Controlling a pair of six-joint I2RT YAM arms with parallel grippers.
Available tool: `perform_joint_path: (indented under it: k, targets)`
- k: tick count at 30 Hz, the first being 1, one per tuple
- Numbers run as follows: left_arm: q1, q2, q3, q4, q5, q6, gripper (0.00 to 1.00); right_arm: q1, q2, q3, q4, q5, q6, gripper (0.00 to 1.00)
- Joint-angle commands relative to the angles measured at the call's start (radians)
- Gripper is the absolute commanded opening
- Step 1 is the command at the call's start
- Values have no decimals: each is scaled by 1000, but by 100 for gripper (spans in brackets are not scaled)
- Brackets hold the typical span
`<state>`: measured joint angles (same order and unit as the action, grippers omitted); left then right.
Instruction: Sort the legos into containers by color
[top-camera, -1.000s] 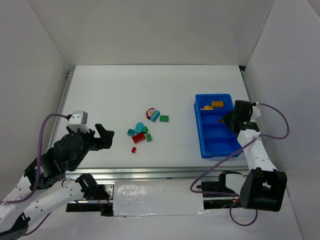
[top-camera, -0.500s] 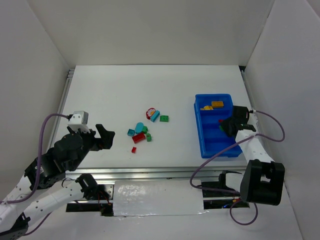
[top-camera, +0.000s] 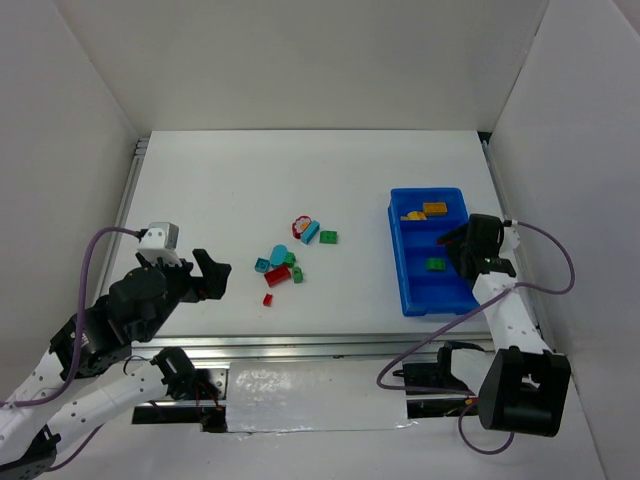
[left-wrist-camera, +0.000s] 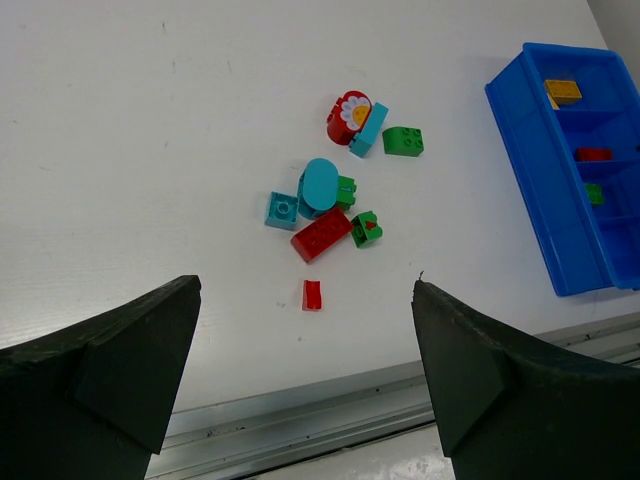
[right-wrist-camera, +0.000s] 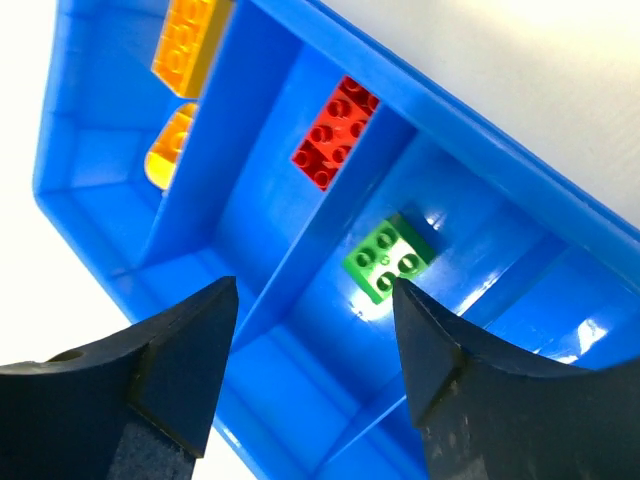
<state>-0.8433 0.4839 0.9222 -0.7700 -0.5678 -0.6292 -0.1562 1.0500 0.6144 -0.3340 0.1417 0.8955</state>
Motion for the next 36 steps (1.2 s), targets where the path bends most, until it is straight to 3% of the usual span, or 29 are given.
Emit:
perform_joint_path:
  k: [1, 6, 7, 8, 11, 14, 17, 21, 27, 36]
  targets:
    - [-4, 1, -2, 38, 3, 19, 99, -5, -44, 1, 12, 7, -7, 72]
    - [-2, -4, 1, 34, -9, 14, 100, 56, -137, 1, 56, -112, -79, 75]
    - [-2, -7, 4, 26, -27, 5, 100, 137, -169, 10, 79, -125, -116, 94]
    - [-3, -8, 6, 21, -38, -1, 99, 205, -171, 31, 67, -113, -125, 100]
    - [-2, -19, 13, -11, -96, -36, 99, 451, -90, 180, -43, 65, -185, 99]
    - [-2, -37, 18, -41, -147, -75, 100, 561, 57, 293, -63, 23, -309, 100]
    - [-2, -54, 18, -57, -173, -96, 99, 581, 272, 441, -166, -41, -330, 100]
    - [-2, -51, 13, -49, -168, -92, 99, 647, 512, 613, -237, 91, -274, 100]
    - [-2, -8, 20, -55, -169, -87, 100, 738, 848, 913, -331, -13, -483, 100]
    - [-2, 10, 20, -41, -149, -67, 100, 750, 1010, 993, -346, -25, -512, 98]
